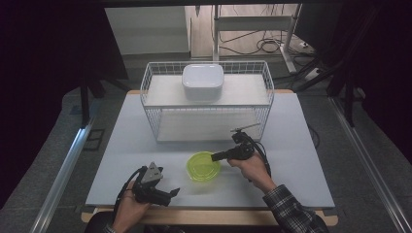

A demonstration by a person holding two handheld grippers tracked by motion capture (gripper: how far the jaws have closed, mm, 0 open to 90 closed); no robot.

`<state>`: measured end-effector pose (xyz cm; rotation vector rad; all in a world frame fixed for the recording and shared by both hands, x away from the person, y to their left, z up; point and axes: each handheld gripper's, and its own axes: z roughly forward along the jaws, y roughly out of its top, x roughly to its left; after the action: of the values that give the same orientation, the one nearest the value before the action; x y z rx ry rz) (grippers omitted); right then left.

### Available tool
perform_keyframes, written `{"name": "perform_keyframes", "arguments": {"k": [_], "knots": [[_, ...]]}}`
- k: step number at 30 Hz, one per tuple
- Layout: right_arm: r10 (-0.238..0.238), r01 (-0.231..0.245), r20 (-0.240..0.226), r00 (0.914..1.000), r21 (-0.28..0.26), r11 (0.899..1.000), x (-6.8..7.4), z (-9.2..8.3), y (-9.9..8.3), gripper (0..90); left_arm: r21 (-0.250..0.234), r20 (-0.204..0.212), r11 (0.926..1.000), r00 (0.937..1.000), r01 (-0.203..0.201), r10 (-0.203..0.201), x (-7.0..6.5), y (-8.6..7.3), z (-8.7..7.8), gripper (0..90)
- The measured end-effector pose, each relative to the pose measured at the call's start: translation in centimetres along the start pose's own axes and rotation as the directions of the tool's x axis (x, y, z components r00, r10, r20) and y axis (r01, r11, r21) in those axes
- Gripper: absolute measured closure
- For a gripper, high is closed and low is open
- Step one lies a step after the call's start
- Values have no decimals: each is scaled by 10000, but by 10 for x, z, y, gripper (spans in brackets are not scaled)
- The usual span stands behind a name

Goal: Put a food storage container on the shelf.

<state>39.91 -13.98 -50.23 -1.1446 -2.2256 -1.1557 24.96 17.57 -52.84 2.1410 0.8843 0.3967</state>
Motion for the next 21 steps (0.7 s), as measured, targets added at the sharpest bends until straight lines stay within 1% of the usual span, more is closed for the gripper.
{"name": "perform_keyframes", "arguments": {"k": [1,2,4,5,7,12,17,21], "knots": [[47,-46,-115,9999,36,10000,0,0,0,795,5,0,10000,10000,4,-4,0,0,0,45],[61,-59,-231,9997,49,10000,0,0,0,802,13,-5,10000,10000,3,-3,0,0,0,45],[55,-53,-296,9995,64,10000,3,0,-1,809,31,-20,10000,10000,-16,16,0,0,0,46],[121,-118,-438,9990,67,9999,3,-1,0,811,38,-19,10000,10000,-23,23,0,0,1,46],[35,-33,-334,9994,56,10000,6,-2,-1,814,51,-37,10000,10000,-38,38,-1,0,1,46],[13,-16,-337,9994,-83,10000,7,-4,-2,816,23,-49,10000,10000,-17,18,0,0,0,46],[54,-76,-523,9986,-415,9991,9,-11,-1,816,-67,-87,10000,10000,41,-41,1,0,-1,46],[34,-97,-764,9971,-829,9965,14,-23,1,816,-125,-85,9999,9999,120,-121,1,0,-1,46]]}}
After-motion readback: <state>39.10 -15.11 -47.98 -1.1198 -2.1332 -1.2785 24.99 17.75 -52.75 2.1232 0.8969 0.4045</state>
